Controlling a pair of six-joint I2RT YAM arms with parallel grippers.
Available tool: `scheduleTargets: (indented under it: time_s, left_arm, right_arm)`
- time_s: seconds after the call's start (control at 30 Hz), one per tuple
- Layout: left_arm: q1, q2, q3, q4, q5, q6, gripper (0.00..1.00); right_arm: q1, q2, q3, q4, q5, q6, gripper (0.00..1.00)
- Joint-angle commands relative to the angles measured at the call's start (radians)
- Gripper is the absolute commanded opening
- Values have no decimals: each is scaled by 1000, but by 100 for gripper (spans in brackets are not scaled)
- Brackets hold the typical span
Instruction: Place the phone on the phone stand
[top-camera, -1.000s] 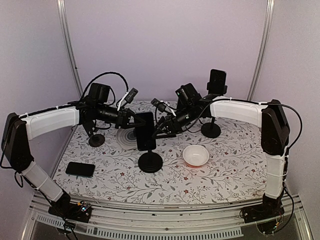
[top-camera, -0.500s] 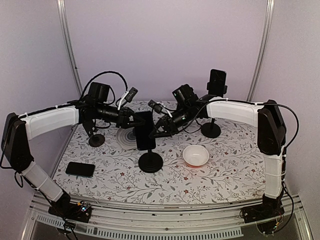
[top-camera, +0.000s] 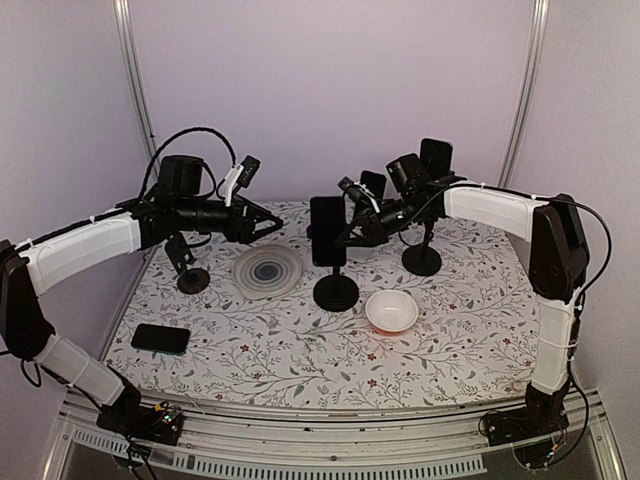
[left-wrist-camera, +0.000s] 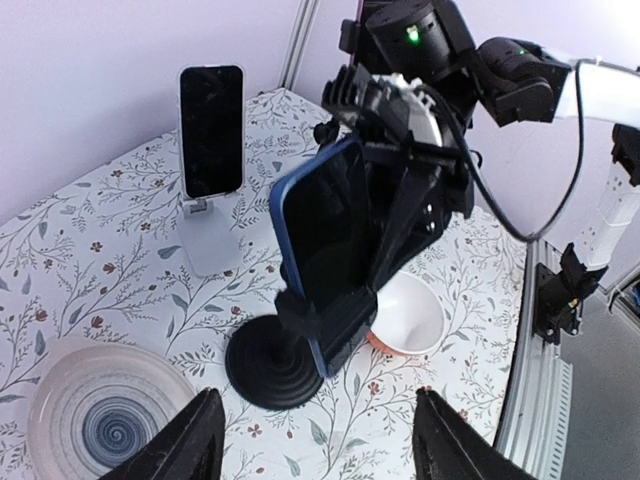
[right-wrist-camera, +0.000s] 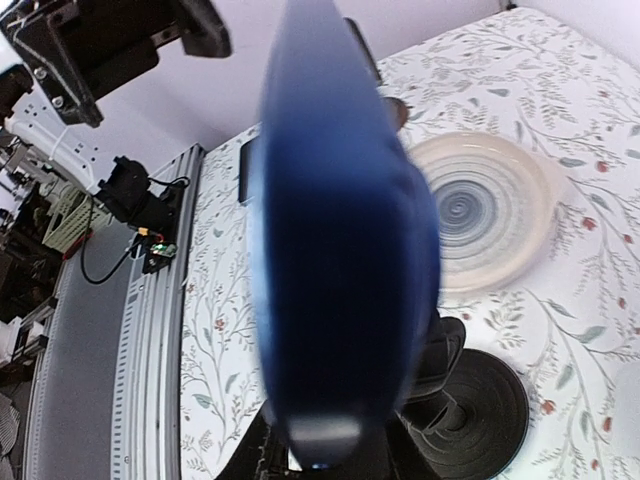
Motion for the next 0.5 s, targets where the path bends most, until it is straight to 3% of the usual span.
scheduleTargets:
  time_s: [0.0, 0.17, 0.47]
  left_arm:
    - [7, -6, -27, 41, -30, -30, 66]
    - [7, -6, -24, 42, -42, -42, 65]
    - [7, -52, -59, 26, -169, -92, 65]
  right_arm:
    - [-45, -51, 16, 66, -4, -3, 0]
    - [-55, -24, 43, 153, 4, 27, 0]
    - [-57, 121, 242, 217, -31, 144, 0]
